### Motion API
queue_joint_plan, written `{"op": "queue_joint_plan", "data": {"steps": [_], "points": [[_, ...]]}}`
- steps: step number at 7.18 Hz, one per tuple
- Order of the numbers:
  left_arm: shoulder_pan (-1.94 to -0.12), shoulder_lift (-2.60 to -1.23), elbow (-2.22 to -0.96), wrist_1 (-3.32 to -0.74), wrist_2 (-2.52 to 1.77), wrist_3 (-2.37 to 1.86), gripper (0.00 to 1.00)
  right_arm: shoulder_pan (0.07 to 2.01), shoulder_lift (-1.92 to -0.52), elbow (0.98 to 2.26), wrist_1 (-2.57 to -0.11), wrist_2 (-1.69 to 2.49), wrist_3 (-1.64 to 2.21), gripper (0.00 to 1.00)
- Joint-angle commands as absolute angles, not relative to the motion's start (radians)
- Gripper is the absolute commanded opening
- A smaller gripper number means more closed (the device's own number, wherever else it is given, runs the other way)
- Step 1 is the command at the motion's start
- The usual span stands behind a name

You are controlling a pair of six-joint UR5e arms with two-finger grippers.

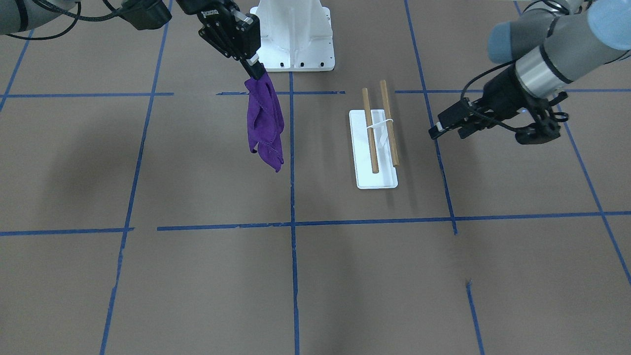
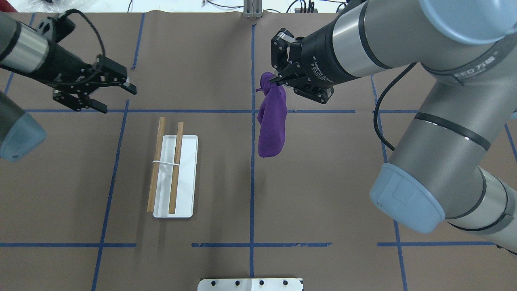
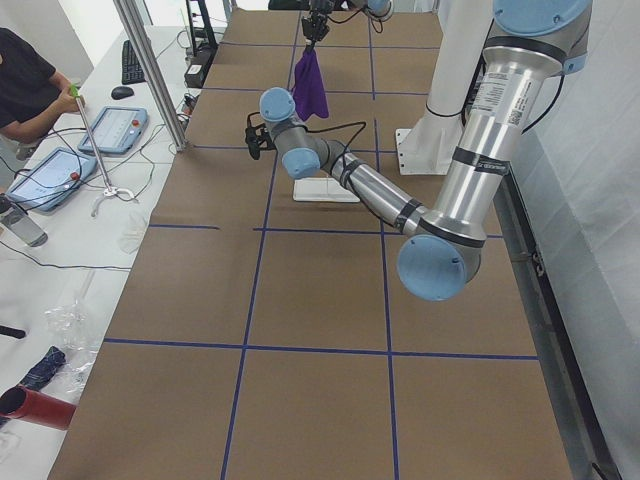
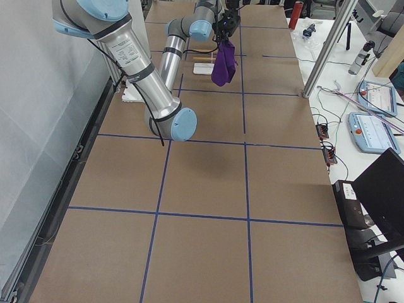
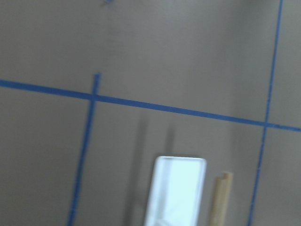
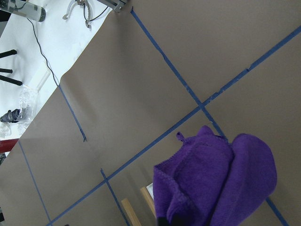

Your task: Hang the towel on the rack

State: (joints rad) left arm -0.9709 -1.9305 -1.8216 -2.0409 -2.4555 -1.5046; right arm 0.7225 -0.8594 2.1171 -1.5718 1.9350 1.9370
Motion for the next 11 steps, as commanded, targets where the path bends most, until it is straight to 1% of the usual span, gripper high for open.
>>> {"op": "queue_joint_plan", "data": {"steps": [1,3,6,7,11], "points": [[-0.866,-2.044,-1.816,-2.045,-2.413,-1.838,0.94,0.719,-0.844,2.112,-1.571,1.895,2.012,0.0],[-0.781,-2.121,-1.787,-2.045,-2.304,-1.946,0.94,0.698,-0.827,2.111,-1.566,1.893,2.007,0.0],[-0.749,-2.209,-1.712,-2.046,-2.303,-2.061,0.94,0.68,-0.804,2.125,-1.542,1.887,2.0,0.0],[-0.749,-2.212,-1.706,-2.048,-2.301,-2.075,0.95,0.678,-0.805,2.126,-1.492,1.89,2.0,0.0],[-0.707,-2.22,-1.692,-2.049,-2.266,-2.097,0.95,0.678,-0.789,2.137,-1.46,1.891,2.002,0.0]]}}
